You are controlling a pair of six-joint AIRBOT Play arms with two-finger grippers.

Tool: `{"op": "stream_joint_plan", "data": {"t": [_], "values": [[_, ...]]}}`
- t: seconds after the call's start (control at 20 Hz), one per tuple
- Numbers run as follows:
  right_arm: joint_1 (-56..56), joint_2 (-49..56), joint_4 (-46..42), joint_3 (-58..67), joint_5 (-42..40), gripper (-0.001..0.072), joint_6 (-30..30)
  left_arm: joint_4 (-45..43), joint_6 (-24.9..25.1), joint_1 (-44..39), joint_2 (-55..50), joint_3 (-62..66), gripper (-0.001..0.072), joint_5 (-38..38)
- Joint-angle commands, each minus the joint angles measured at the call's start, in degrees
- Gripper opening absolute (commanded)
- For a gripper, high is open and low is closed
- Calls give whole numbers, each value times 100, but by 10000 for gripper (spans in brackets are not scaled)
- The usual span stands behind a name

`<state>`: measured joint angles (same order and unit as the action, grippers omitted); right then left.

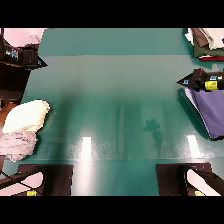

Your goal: Fold the shirts.

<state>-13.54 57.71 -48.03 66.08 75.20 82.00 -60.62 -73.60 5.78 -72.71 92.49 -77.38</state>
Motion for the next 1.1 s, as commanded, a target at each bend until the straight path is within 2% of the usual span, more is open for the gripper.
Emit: {"op": "stream_joint_plan", "data": {"t": [0.0, 0.05, 0.1, 0.15, 0.3, 0.45, 0.6, 0.7, 0.75, 0.85, 0.9, 1.05], "values": [[2, -4, -4, -2, 28, 19, 2, -229, 205, 2, 2, 0, 27, 240], [4, -4, -4, -2, 26, 19, 2, -719, 109, 2, -4, -4, 60, 9], [4, -4, -4, -2, 35, 19, 2, -1309, -157, 2, -9, -74, 339, -188], [4, -4, -4, -2, 46, 19, 0, -1945, -455, 4, -9, -260, 555, -378], [4, -4, -4, -2, 46, 19, 0, -3453, -903, 4, -9, -1316, 565, -507], [4, -4, -7, -2, 44, 19, 0, -3980, -1123, 2, -9, -2570, 565, 122], [4, -4, -4, -2, 44, 20, 0, -4013, -1478, 2, -9, -3427, 565, 898], [4, -4, -4, -2, 44, 20, 0, -4013, -1515, 2, -9, -3672, 562, 1143], [4, -4, -7, -2, 44, 20, 0, -4013, -1510, 2, -9, -3692, 461, 1137], [4, -4, -4, -2, 42, 19, 0, -4006, -1495, 2, 11, -3689, 115, 1119], [4, -4, -4, -2, 42, 19, 0, -4006, -1493, 2, 31, -3685, 24, 1117], [2, -7, 22, 0, -81, 19, 0, -3832, -1095, 2, 227, -3388, 24, 876]]}}
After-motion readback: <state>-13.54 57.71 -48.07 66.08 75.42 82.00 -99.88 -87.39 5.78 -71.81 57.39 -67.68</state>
